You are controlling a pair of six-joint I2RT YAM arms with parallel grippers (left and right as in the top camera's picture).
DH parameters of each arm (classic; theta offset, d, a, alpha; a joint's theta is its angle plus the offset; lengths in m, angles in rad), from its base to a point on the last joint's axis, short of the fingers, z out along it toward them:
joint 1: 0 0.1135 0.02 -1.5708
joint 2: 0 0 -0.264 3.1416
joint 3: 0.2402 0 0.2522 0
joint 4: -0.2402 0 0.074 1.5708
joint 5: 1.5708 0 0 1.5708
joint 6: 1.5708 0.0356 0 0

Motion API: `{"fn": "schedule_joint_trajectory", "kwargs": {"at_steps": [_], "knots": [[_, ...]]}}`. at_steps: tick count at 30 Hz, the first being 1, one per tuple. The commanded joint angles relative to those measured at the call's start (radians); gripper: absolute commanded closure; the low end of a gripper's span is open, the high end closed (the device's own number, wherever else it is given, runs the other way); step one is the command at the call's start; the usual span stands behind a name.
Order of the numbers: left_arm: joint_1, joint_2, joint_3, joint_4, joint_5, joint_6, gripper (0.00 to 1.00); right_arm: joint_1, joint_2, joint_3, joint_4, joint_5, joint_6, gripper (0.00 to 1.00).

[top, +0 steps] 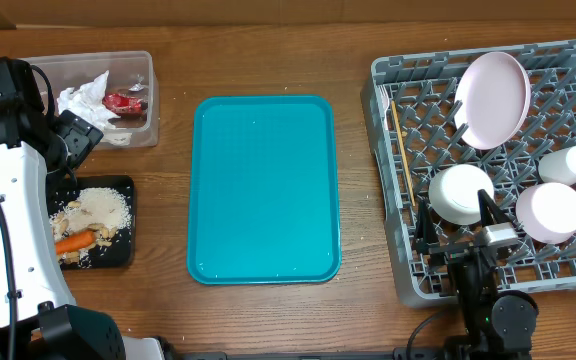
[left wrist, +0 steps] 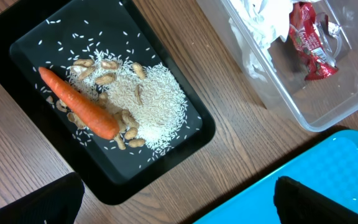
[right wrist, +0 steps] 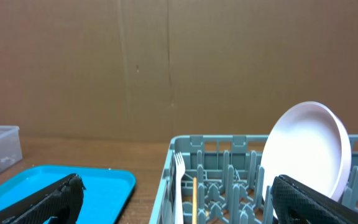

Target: Sort waste into correct bins and load items into the dishwasher rack

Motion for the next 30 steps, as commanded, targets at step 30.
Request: {"fn": "schedule_joint_trajectory", "kwargs": {"at_steps": [30], "knots": [[-0.007, 0.001, 0.02, 0.001, -0.013, 0.005, 0.0, 0.005, -0.011, -0.019, -0.149, 0.027, 0.013, 0.0]]}}
